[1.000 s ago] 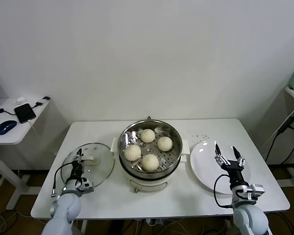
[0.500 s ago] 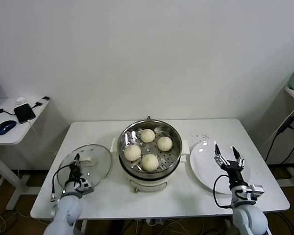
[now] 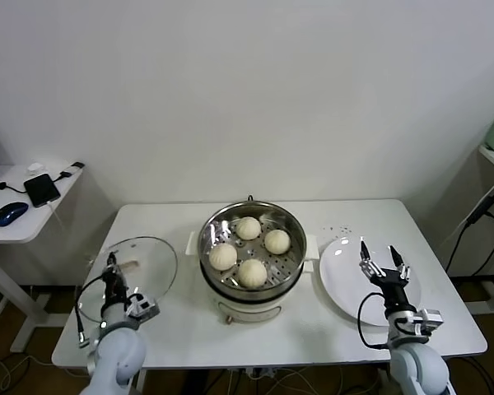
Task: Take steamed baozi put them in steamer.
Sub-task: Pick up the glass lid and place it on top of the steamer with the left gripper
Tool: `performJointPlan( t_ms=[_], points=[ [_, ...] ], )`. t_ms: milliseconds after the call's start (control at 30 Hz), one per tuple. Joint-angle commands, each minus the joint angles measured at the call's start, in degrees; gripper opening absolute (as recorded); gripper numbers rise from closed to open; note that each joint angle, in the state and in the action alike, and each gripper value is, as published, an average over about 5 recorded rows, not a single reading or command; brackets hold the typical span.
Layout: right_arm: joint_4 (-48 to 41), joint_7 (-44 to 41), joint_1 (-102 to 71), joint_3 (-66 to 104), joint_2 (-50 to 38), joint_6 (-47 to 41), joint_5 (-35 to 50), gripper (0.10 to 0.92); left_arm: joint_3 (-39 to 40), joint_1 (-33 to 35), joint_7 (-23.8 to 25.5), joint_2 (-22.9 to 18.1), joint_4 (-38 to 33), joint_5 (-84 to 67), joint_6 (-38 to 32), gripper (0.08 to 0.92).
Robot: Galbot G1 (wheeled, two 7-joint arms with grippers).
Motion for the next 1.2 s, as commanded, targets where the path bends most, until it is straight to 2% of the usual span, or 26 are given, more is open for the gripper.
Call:
performJointPlan(
  t_ms=[33, 233, 500, 667, 967, 1200],
  points=[
    [1.50, 0.23, -0.18, 0.60, -0.41, -1.25, -0.16, 0.823, -2.40, -0.78, 12.86, -4.47, -17.93, 13.30, 14.23, 0.165],
    [2.13, 0.26, -0.72, 0.78, -1.32, -2.28, -1.01, 0.823, 4.94, -1.01, 19.12, -6.52, -23.57, 18.02, 14.43, 0.165],
    [3.20, 0.20, -3.17, 2.24, -0.42, -2.49, -2.09, 0.823, 18.51, -4.69, 21.70, -11.86, -21.93, 23.05, 14.26, 0.165],
    [2.83, 0.15, -4.24, 3.18, 0.38, -2.11, -2.18, 0.823, 25.37, -9.64, 21.94, -14.05, -17.24, 23.76, 14.38, 0.165],
    [1.85, 0.10, -4.26, 3.52, 1.57, -1.50, -2.40, 0.823, 38.71, -15.56, 23.01, -14.11, -14.06, 14.63, 15.85, 0.165],
    [1.81, 0.10, -3.99, 3.41, 2.04, -1.40, -2.57, 0.823, 41.73, -16.79, 16.96, -14.15, -8.03, 7.96, 16.53, 0.165]
  ],
)
